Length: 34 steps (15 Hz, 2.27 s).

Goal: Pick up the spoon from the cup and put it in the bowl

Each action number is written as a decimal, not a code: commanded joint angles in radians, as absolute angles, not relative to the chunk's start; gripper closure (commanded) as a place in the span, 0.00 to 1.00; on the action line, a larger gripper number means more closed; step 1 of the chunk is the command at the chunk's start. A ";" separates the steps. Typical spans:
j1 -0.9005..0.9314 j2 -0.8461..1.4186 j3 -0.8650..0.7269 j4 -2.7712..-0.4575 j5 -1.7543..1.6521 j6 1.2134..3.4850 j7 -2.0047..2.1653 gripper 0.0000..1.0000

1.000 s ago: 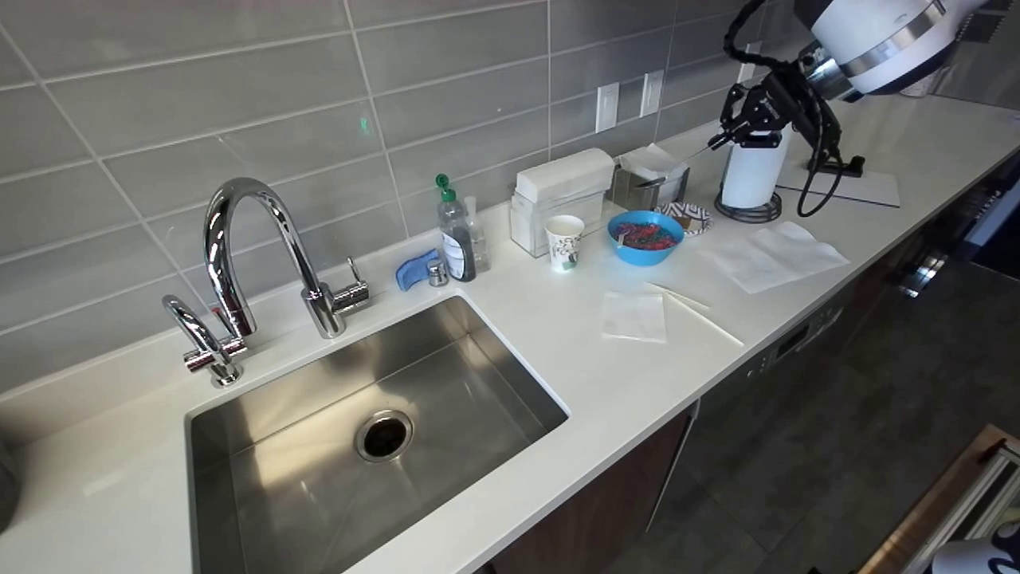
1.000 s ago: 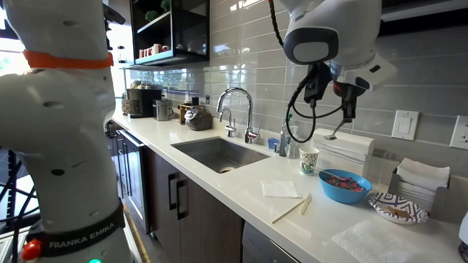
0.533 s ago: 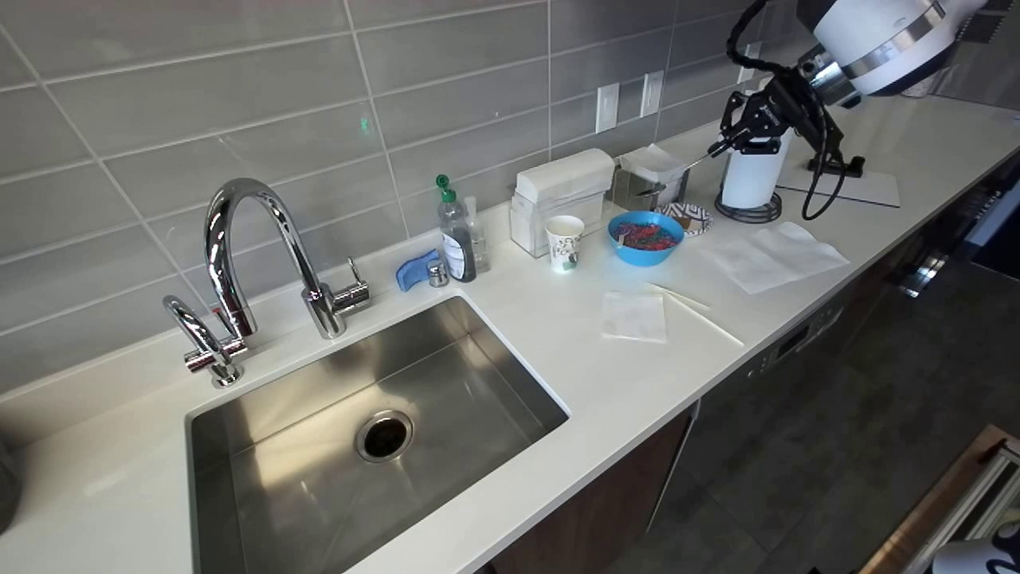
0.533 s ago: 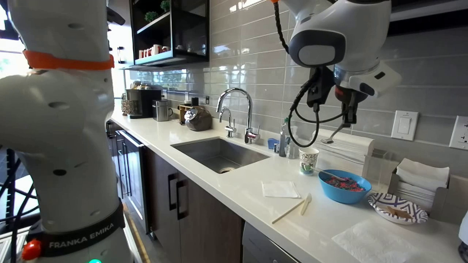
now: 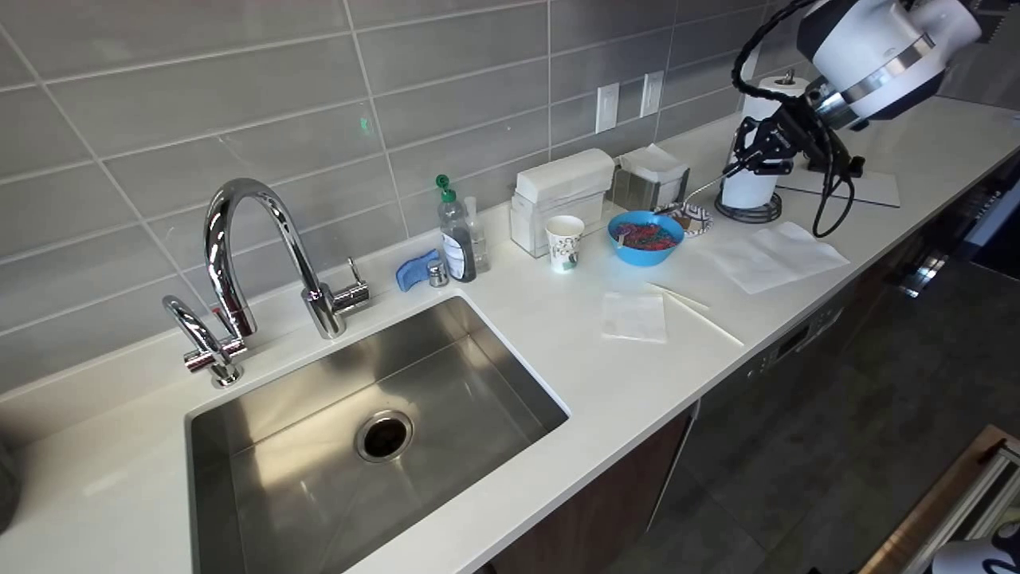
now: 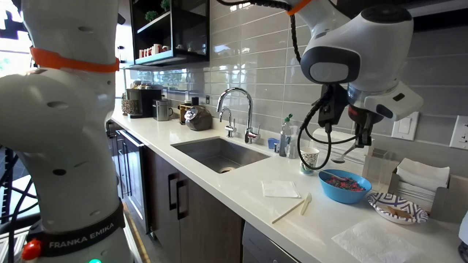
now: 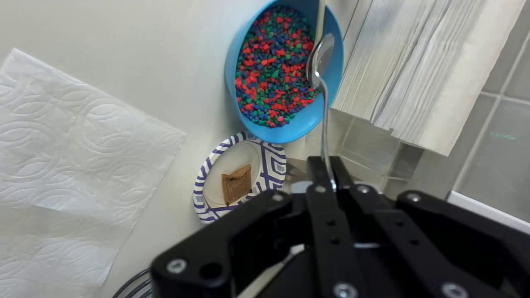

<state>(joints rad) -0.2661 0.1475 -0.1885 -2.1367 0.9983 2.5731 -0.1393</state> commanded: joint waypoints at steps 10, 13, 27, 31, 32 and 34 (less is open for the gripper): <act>-0.254 0.261 -0.122 -2.118 1.097 2.816 -0.292 0.99; -0.259 0.278 -0.095 -2.115 1.142 2.856 -0.361 0.99; -0.260 0.356 -0.055 -2.082 1.329 2.950 -0.577 0.99; -0.254 0.389 -0.031 -2.058 1.382 3.014 -0.621 0.99; -0.252 0.397 -0.023 -2.052 1.394 3.028 -0.627 0.99; -0.250 0.411 -0.005 -2.037 1.419 3.056 -0.640 0.99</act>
